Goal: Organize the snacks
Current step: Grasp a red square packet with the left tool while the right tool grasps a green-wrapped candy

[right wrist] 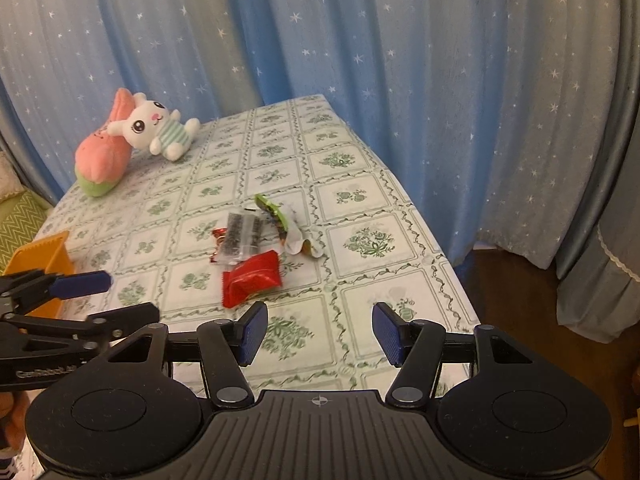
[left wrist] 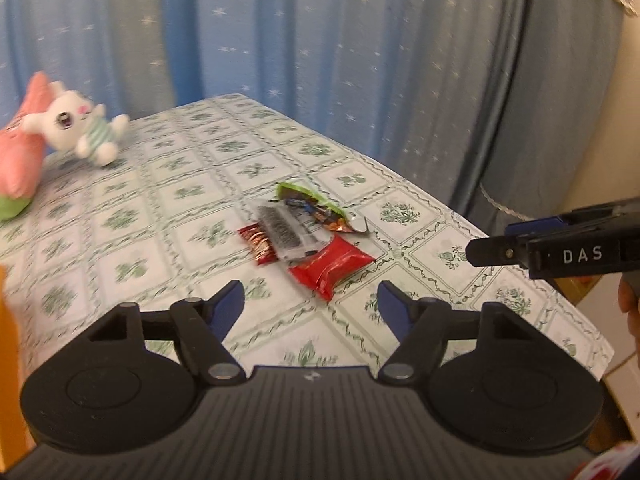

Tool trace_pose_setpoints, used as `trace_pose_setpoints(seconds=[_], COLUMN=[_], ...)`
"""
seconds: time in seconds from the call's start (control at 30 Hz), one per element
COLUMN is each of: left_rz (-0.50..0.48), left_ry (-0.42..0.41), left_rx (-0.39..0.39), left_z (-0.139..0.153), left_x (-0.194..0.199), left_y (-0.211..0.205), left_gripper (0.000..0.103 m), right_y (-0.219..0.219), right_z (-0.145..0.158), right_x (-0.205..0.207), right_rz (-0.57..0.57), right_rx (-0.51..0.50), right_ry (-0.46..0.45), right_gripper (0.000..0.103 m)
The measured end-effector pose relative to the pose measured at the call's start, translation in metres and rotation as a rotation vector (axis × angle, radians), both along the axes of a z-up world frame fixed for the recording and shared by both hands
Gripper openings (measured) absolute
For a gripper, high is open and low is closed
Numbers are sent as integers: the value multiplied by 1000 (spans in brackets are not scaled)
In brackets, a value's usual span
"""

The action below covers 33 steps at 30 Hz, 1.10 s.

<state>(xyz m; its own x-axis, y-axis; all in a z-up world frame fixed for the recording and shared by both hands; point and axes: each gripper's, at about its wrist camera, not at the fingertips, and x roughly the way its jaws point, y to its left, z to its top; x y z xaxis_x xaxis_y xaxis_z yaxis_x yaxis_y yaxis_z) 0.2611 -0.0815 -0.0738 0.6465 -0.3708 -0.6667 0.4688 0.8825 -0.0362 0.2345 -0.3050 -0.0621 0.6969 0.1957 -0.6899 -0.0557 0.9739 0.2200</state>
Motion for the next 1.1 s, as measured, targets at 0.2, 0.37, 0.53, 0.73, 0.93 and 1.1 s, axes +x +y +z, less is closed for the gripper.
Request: trace_pose_setpoints(seconds=[0.2,0.37,0.53,0.73,0.93,1.1], left_rz=[-132,-249,-324,-370,-364,-276], left_ry=[-27,-19,-2,28,53,59], left_rx=[26,69,115,145,172,135], left_z=[-16,-31,-47,-60,-65,-61], left_x=[32,55,70,81,79,67], left_y=[-23,-41,-52,-59,-63,-56], left_gripper=[65,52,47,46,28,24], right_y=[-5,-9,-15,-17,-16,-13], right_z=[-19,-32,-42,-51,-55,-56], right_x=[22,37,46,52,55,60], right_rz=[-2,-14,-31,-38,-41,-32], right_rx=[-4,-5,0,-2,2,0], right_ry=[18,28,41,51,57,49], right_gripper=[59,59,59,59,59,59])
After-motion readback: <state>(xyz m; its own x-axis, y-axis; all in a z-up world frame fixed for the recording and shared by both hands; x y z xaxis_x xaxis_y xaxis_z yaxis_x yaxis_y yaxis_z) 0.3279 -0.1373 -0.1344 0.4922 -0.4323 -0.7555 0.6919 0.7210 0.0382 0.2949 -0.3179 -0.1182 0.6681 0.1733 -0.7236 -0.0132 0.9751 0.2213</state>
